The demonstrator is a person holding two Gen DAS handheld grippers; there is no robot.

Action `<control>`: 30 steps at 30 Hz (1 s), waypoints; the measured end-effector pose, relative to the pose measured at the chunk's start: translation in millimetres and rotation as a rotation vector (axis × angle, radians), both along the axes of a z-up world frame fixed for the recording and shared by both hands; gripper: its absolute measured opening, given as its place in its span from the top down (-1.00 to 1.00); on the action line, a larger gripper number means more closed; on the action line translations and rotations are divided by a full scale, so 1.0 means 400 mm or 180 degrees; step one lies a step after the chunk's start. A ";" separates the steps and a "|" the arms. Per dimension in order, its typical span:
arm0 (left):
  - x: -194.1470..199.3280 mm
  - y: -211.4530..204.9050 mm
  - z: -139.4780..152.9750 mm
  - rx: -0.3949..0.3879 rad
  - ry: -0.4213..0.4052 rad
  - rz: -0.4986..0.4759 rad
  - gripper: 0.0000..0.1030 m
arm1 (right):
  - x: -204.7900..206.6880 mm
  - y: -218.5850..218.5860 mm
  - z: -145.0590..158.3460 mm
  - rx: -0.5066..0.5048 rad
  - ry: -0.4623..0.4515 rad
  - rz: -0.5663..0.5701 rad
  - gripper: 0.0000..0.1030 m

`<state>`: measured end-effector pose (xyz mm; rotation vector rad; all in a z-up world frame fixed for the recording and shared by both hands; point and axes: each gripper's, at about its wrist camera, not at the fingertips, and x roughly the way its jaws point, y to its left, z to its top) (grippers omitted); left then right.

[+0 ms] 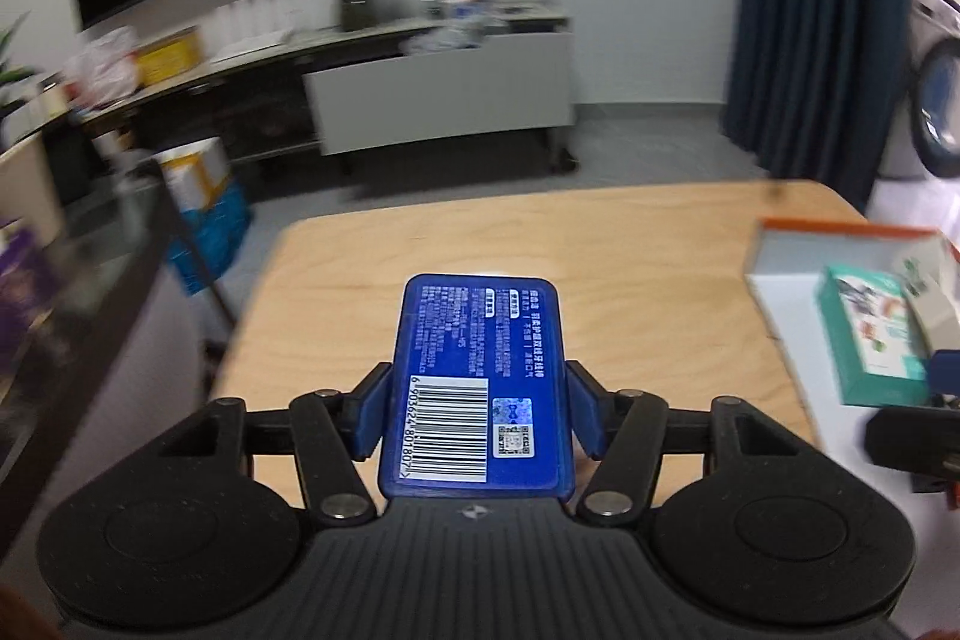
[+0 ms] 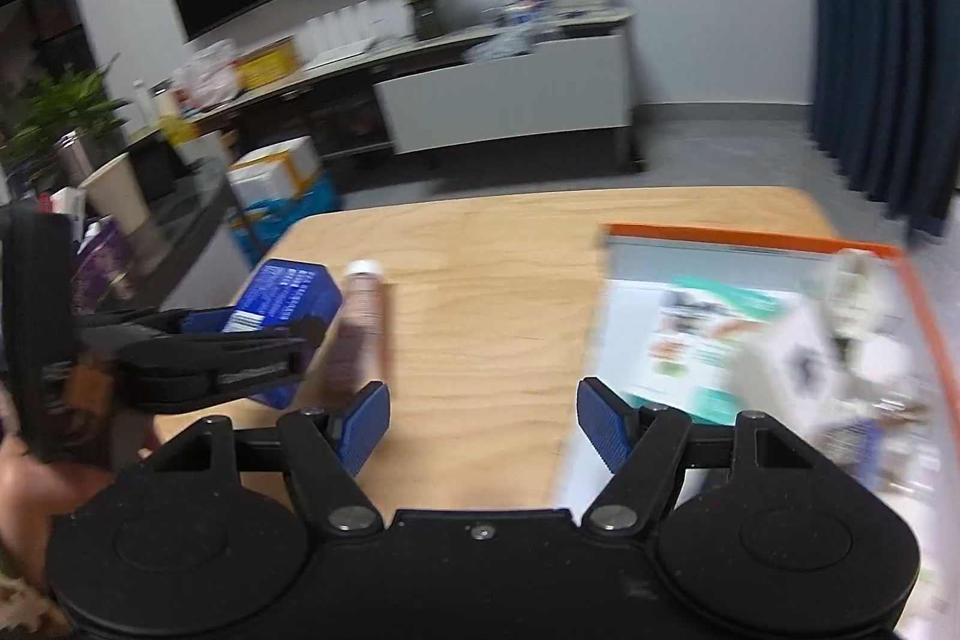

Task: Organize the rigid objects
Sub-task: 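Grasp the blue tin with the left gripper while the right grasps the tan bottle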

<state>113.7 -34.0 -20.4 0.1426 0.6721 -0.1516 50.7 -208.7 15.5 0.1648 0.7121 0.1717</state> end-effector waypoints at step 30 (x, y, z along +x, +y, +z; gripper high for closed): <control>0.044 0.190 0.011 -0.0513 0.0021 0.0424 -0.18 | 0.315 0.308 -0.158 -0.0435 0.0040 0.0289 0.11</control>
